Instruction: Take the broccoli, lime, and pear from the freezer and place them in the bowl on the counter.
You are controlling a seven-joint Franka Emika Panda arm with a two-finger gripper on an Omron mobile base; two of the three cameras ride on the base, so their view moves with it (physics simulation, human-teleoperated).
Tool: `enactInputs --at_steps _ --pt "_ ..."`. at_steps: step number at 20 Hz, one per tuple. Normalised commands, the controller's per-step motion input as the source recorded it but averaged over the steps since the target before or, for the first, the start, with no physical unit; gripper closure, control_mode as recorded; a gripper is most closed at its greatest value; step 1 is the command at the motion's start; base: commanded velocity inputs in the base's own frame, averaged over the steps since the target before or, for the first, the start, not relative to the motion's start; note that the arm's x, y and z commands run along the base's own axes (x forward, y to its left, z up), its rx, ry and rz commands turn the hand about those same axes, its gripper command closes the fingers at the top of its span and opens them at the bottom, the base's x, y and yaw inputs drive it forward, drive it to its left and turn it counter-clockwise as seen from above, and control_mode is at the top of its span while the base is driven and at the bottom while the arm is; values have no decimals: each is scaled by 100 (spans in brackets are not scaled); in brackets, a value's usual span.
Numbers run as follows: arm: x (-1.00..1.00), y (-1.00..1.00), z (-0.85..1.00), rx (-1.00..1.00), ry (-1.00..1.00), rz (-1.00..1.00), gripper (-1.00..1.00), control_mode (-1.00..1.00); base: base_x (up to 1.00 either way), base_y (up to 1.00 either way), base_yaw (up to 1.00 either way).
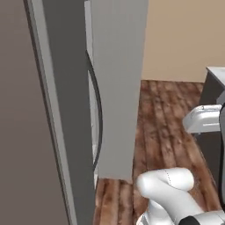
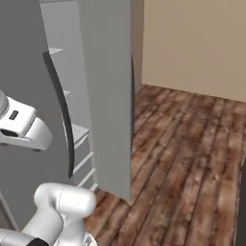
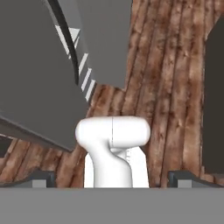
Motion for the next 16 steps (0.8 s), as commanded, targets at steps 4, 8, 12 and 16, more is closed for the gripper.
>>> enactInputs --at_steps 4,8,12,16 --pt "0 0 0 0 0 0 -100 100 64 -74 34" --pt "0 0 0 0 0 0 -100 100 73 -49 40" --pt "0 0 0 0 0 0 -100 100 75 -38 48" --pt "0 0 0 0 0 0 -100 100 29 -18 42"
